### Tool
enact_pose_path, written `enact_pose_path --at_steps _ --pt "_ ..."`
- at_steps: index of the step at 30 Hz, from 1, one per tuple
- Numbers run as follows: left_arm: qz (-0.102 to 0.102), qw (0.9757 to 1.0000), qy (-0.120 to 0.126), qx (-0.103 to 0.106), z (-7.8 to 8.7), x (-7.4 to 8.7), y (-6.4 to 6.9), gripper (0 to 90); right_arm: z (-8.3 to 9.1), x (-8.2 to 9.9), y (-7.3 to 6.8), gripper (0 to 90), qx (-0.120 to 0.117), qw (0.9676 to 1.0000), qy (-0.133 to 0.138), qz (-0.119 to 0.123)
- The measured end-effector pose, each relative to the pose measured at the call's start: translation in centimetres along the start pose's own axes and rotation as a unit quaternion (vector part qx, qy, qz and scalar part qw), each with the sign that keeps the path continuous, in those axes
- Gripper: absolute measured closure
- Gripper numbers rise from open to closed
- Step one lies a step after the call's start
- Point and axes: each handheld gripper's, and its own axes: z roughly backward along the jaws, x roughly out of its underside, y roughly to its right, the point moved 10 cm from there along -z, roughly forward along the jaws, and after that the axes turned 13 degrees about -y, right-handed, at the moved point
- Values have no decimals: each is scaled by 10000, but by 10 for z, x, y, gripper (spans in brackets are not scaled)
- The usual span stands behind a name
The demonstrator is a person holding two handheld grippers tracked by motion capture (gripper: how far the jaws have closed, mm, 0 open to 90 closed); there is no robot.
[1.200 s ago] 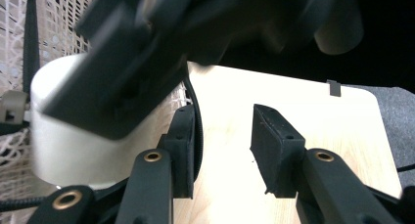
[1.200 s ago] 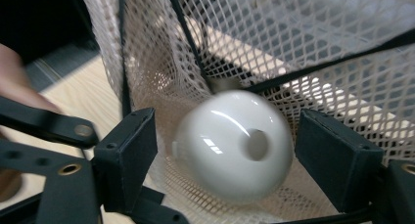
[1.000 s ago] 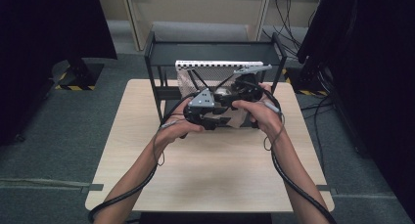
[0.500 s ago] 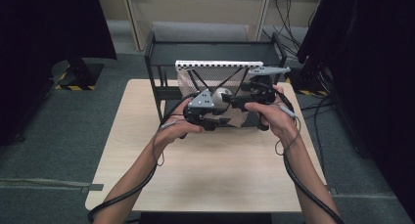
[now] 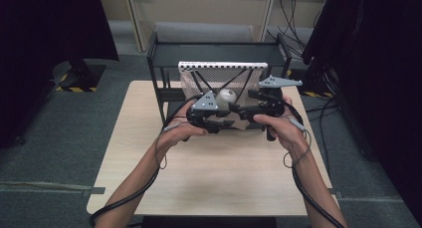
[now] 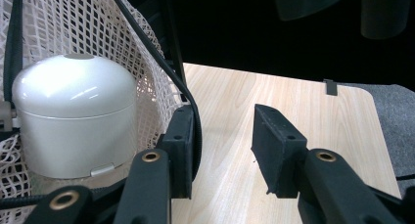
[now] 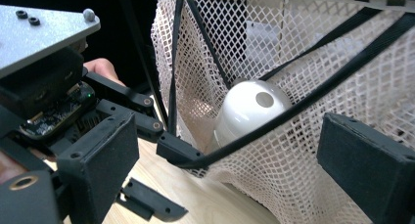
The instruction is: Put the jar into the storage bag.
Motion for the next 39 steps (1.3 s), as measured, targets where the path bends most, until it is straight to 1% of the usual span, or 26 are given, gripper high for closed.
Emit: enact_pose_path --at_steps 4,7,9,10,15,19,33,35,39 --pt "1 10000 12 9 0 0 0 606 1 3 1 86 29 10000 22 8" --pt "-5 10000 18 9 1 -1 1 605 1 11 0 86 37 10000 32 45" --pt "-8 10000 22 19 1 -1 1 605 1 11 0 86 37 10000 32 45" --pt "-8 10000 22 19 1 -1 1 605 2 16 -1 86 44 9999 83 71" --pt "-11 10000 16 12 1 -1 2 605 3 19 -2 86 76 9999 99 108" --pt "-17 10000 10 8 1 -1 2 603 4 26 -3 86 145 9997 104 171" --pt "-21 10000 -8 19 1 -2 3 599 7 53 -10 86 150 9993 190 277" --pt "-11 10000 16 47 2 -3 3 599 7 57 -10 86 184 9992 211 285" --pt "-44 10000 -9 35 2 -3 4 597 10 67 -9 87 259 9989 221 309"
